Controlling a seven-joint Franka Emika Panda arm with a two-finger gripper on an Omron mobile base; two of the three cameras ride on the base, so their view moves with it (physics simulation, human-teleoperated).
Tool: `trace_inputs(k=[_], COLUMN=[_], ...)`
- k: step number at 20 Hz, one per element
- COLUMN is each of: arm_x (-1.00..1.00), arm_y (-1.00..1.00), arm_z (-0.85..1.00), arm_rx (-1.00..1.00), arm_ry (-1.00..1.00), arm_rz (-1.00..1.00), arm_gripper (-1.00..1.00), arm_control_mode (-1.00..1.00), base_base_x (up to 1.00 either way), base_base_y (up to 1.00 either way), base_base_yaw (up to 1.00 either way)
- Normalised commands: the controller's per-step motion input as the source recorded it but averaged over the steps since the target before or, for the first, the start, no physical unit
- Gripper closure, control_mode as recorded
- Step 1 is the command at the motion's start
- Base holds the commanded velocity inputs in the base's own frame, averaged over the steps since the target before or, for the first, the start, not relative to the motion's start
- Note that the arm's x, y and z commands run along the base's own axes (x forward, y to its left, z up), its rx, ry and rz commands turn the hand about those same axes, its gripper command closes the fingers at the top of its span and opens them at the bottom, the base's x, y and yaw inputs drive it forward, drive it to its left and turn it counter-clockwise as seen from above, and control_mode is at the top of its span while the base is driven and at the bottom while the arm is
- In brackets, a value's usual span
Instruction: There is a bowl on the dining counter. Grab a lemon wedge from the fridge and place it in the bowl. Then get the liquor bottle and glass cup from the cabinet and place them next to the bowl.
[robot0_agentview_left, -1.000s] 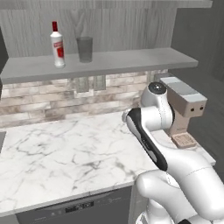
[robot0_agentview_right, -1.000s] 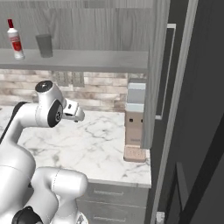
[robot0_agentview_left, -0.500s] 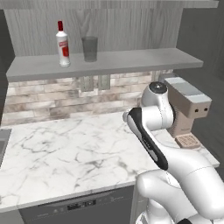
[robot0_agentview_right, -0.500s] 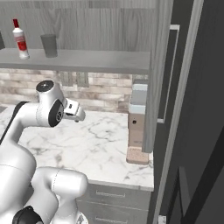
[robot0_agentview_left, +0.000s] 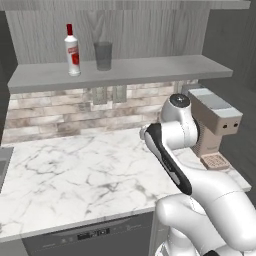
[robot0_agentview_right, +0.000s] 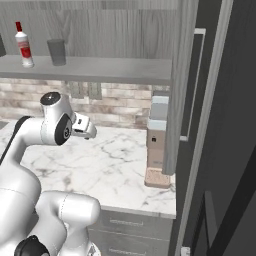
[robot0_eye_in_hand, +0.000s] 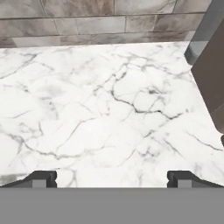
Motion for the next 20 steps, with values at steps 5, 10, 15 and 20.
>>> trace_inputs(k=[5, 10, 15, 20], arm_x=[-0.07, -0.35, -0.40, -0.40], arm_y=[0.02, 0.12, 0.15, 0.00], arm_z=[0.08, 0.50, 0.85, 0.99], arm_rx=[0.00, 0.00, 0.00, 0.04], arm_ry=[-0.05, -0.18, -0.20, -0.12], arm_rz=[0.00, 0.00, 0.02, 0.00], arm_gripper=[-1.00, -1.00, -1.00, -1.00], arm_control_mode=[-1.00, -1.00, -1.00, -1.00], base_base_x=[0.00, 0.00, 0.00, 0.00], base_base_y=[0.00, 0.00, 0.00, 0.00], base_base_yaw=[0.00, 0.00, 0.00, 0.00])
